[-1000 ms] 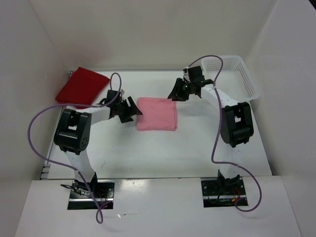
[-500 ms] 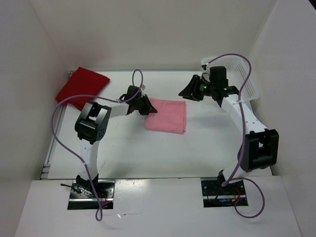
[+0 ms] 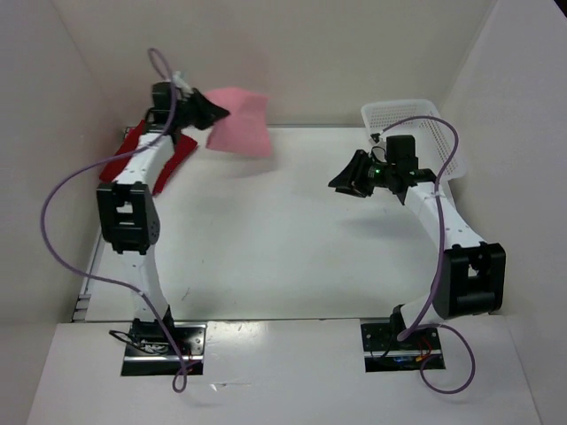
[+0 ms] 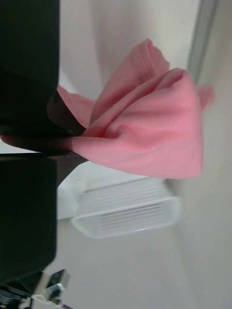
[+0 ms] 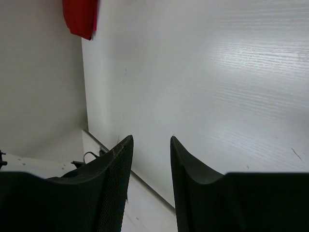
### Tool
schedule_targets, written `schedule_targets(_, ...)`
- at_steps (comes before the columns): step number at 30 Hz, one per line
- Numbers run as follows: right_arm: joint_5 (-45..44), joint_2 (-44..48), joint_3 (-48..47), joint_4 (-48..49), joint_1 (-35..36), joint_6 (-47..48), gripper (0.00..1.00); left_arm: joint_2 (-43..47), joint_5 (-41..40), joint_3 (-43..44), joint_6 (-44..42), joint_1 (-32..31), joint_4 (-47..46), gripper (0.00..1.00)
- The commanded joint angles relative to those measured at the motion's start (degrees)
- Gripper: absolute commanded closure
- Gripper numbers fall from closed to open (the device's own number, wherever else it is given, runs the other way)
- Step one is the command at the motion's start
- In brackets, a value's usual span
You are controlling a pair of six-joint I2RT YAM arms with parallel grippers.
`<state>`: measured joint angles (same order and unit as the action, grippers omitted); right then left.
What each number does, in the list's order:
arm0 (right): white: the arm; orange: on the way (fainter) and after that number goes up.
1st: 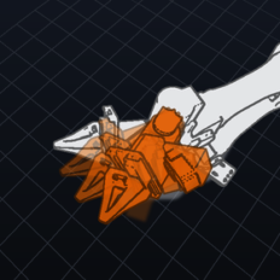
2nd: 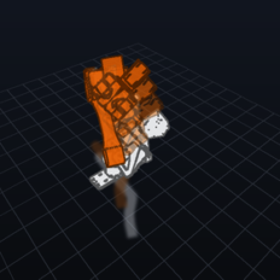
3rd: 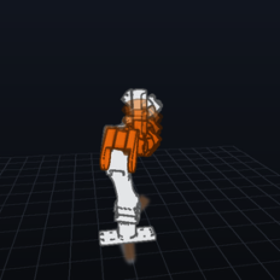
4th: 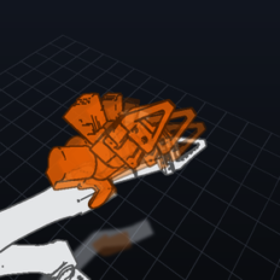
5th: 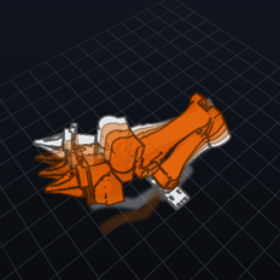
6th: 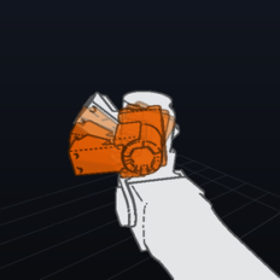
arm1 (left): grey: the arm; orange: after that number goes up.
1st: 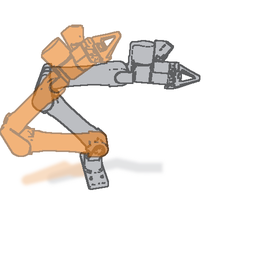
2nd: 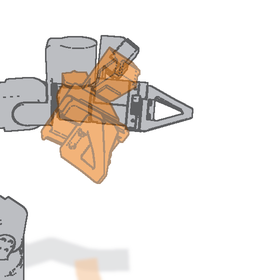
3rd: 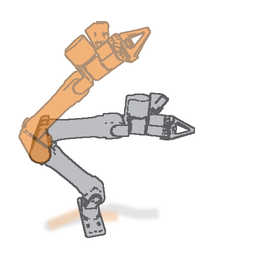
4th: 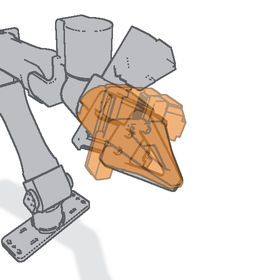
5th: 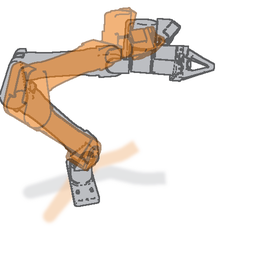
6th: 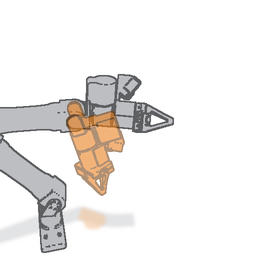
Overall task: Fold and stack the t-shirts
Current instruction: Put the neatly folded tshirt into the corner of the board with the left arm
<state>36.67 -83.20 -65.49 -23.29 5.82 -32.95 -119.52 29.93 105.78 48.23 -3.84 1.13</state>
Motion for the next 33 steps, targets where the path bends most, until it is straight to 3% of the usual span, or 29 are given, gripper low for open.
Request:
schedule_targets(1, 2.2, 0.3, -0.6, 1.7, -0.7, 0.3, 0.58, 5.1, 2.5, -1.0, 0.5, 11.1, -0.3, 0.94)
schedule_targets(3, 3.7, -0.4, -0.6, 1.7, -0.7, 0.3, 0.58, 6.8, 1.5, -8.0, -0.1, 18.2, -2.1, 0.91)
schedule_targets(4, 4.2, -1.1, -1.2, 1.7, -0.7, 0.3, 0.58, 9.0, 1.5, -12.0, 0.7, 20.8, -5.3, 0.83)
schedule_targets(5, 4.2, -1.1, -1.2, 1.7, -0.7, 0.3, 0.58, 10.5, -0.2, -16.8, 2.1, 25.7, -7.8, 0.68)
schedule_targets(6, 4.9, -1.7, -1.2, 1.7, -0.7, 0.9, 0.58, 13.6, -1.3, -21.9, 3.9, 27.9, -10.2, 0.36)
schedule_targets(7, 5.4, -1.7, -1.2, 1.7, -0.7, 0.9, 0.58, 15.0, -2.2, -31.0, 6.9, 29.7, -13.7, 0.24)
schedule_targets(9, 6.1, -2.4, -1.7, 1.7, -0.7, 1.4, 0.58, 18.1, -2.8, -36.8, 7.5, 32.1, -13.8, 0.0)
schedule_targets(11, 6.1, -3.0, -2.4, 1.7, -0.7, 1.4, 0.58, 20.5, -2.8, -43.5, 6.8, 32.1, -12.6, 0.0)
schedule_targets(14, 7.4, -3.6, -3.1, 1.7, -0.7, 2.0, 0.58, 31.4, -7.9, -53.3, 8.1, 32.1, -12.2, 0.0)
schedule_targets(20, 7.9, -3.1, 0.4, 2.8, -0.2, 2.0, 0.58, 48.0, -16.4, -59.3, 5.6, 32.1, -3.0, 0.0)
schedule_targets(24, 6.2, -2.5, 2.9, 2.8, 0.4, 2.0, 0.58, 49.3, -11.3, -61.5, 3.5, 30.9, 0.6, 0.0)
schedule_targets(27, 0.6, -1.2, 4.8, 1.9, 2.2, 3.2, 0.53, 49.3, -7.7, -62.1, -2.4, 26.0, 6.0, 0.0)
schedule_targets(28, -1.2, -0.5, 5.7, 1.2, 3.1, 3.2, 0.37, 50.0, -7.1, -62.7, -3.8, 23.5, 7.6, 0.0)
schedule_targets(29, -4.3, 0.2, 6.3, 1.2, 4.1, 3.2, 0.0, 51.6, -6.2, -63.4, -5.1, 22.4, 9.2, 0.0)
schedule_targets(33, -10.4, 0.2, 9.1, 0.6, 9.6, 2.1, 0.0, 58.2, -3.0, -68.2, -6.7, 16.7, 11.4, 0.0)
